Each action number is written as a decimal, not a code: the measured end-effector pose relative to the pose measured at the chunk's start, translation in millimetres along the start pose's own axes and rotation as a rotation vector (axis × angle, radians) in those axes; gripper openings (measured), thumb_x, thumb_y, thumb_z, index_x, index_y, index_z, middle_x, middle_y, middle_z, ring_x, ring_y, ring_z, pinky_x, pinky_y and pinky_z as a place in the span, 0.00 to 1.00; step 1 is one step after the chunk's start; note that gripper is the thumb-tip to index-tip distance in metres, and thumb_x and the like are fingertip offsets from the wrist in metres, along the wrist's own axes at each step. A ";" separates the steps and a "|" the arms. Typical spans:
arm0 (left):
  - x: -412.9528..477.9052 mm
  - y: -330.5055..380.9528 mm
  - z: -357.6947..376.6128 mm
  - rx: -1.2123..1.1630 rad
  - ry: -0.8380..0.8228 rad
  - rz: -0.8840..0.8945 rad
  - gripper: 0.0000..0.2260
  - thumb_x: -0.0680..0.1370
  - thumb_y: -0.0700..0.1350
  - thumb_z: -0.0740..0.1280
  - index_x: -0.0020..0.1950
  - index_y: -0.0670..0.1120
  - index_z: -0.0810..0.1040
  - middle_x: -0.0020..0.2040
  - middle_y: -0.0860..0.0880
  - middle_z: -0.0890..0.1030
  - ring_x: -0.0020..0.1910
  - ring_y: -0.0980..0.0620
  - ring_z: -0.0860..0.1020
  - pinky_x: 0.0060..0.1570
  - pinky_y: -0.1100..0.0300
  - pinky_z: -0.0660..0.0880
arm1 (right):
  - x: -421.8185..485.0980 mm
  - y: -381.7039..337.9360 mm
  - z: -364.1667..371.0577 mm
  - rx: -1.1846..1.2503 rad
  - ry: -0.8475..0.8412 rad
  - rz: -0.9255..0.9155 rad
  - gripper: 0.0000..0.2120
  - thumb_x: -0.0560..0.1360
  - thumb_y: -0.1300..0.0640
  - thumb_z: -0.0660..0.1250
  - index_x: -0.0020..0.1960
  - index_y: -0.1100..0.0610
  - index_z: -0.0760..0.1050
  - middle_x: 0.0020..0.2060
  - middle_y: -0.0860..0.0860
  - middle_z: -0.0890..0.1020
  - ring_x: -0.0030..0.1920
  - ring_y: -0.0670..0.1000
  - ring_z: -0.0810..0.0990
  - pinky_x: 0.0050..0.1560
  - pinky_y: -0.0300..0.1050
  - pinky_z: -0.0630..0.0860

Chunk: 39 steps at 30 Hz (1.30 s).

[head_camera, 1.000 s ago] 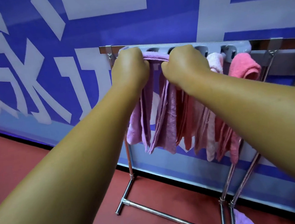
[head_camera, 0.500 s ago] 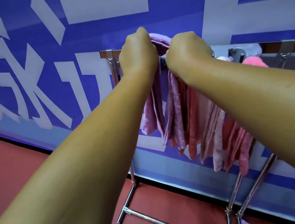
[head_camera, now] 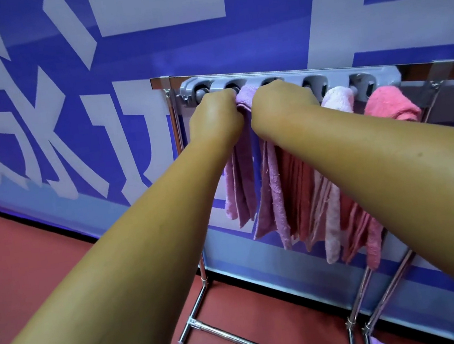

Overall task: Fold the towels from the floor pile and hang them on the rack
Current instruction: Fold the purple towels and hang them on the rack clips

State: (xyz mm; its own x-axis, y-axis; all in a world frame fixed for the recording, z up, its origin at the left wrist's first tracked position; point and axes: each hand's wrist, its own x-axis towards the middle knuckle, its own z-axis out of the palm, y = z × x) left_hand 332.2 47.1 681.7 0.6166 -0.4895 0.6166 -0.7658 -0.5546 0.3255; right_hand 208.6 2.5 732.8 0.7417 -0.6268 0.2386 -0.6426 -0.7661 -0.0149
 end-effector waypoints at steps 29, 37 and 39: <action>-71.3 -43.0 101.8 -0.214 -0.256 -0.462 0.06 0.76 0.44 0.64 0.48 0.49 0.80 0.44 0.47 0.82 0.39 0.45 0.80 0.35 0.56 0.76 | -52.2 6.6 156.8 0.658 -0.601 0.148 0.15 0.76 0.67 0.59 0.58 0.67 0.79 0.43 0.65 0.88 0.27 0.57 0.85 0.21 0.41 0.75; -88.3 -81.2 105.6 -0.266 -0.178 -0.491 0.10 0.73 0.40 0.62 0.53 0.45 0.74 0.46 0.46 0.79 0.43 0.42 0.80 0.43 0.46 0.83 | -42.2 5.9 211.5 0.916 -0.596 0.052 0.43 0.79 0.65 0.62 0.84 0.41 0.44 0.55 0.61 0.82 0.40 0.57 0.89 0.39 0.54 0.87; -93.6 -85.3 106.3 -0.264 -0.199 -0.491 0.09 0.74 0.40 0.63 0.54 0.45 0.75 0.46 0.45 0.79 0.42 0.43 0.81 0.43 0.46 0.84 | -42.3 4.0 218.7 0.959 -0.590 0.028 0.42 0.79 0.64 0.64 0.83 0.40 0.48 0.57 0.58 0.81 0.46 0.58 0.89 0.44 0.56 0.88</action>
State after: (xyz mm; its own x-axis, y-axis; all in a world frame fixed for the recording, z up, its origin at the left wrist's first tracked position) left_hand 359.2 68.7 520.0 0.9134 -0.3484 0.2106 -0.3856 -0.5746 0.7219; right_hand 216.6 -5.1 510.2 0.8674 -0.4201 -0.2666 -0.4360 -0.3836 -0.8141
